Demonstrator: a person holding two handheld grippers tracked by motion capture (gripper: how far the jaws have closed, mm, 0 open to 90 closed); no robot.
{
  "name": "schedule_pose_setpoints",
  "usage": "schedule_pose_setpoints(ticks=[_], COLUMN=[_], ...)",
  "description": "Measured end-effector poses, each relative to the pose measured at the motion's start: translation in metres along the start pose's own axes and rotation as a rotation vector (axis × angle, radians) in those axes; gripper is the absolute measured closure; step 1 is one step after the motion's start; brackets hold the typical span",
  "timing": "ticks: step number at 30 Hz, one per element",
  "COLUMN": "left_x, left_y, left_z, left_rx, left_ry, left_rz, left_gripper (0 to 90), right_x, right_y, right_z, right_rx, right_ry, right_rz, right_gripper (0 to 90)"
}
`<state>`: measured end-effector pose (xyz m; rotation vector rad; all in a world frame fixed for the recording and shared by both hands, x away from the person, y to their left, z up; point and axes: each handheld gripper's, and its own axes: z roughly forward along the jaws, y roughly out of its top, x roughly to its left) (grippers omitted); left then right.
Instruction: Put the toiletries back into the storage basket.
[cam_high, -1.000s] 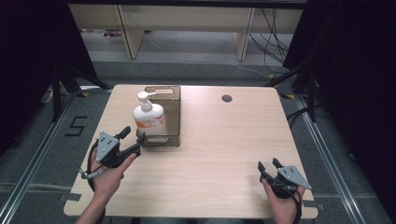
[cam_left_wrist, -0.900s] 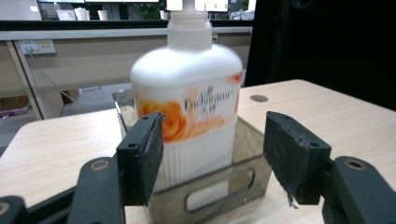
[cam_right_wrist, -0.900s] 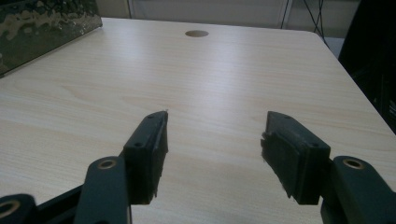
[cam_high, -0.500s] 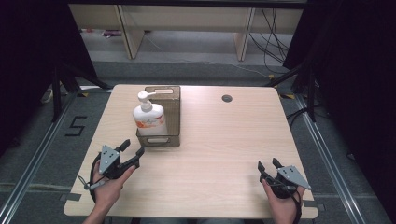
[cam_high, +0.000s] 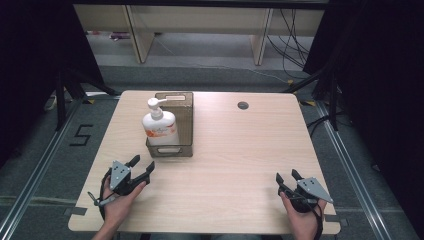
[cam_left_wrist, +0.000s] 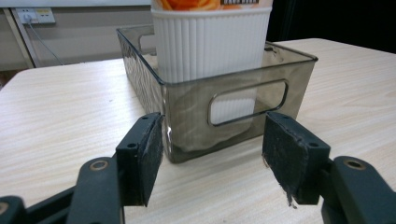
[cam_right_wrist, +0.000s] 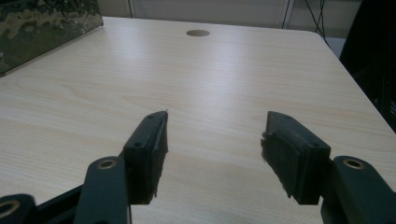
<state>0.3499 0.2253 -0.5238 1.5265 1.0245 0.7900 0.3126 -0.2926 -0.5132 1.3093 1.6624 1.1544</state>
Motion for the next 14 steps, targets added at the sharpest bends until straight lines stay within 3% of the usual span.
schedule_pose_setpoints(ticks=[2, 4, 14], left_x=[0.0002, 0.0005, 0.0009], left_y=[0.0, -0.0002, -0.0002], left_z=[0.0, -0.0001, -0.0012], left_rx=[-0.007, -0.011, -0.009], left_ry=[0.003, 0.005, 0.013], left_rz=[0.003, -0.001, -0.01], left_gripper=[37.8, 37.7, 38.0], right_x=[0.0024, 0.0003, 0.0009], right_y=[-0.0003, -0.0001, 0.0006], right_z=[-0.0005, 0.0002, -0.0011], right_rx=[0.008, 0.001, 0.026], right_ry=[0.003, 0.003, 0.01], right_rz=[0.035, 0.004, 0.016], right_gripper=[40.8, 40.8, 40.6])
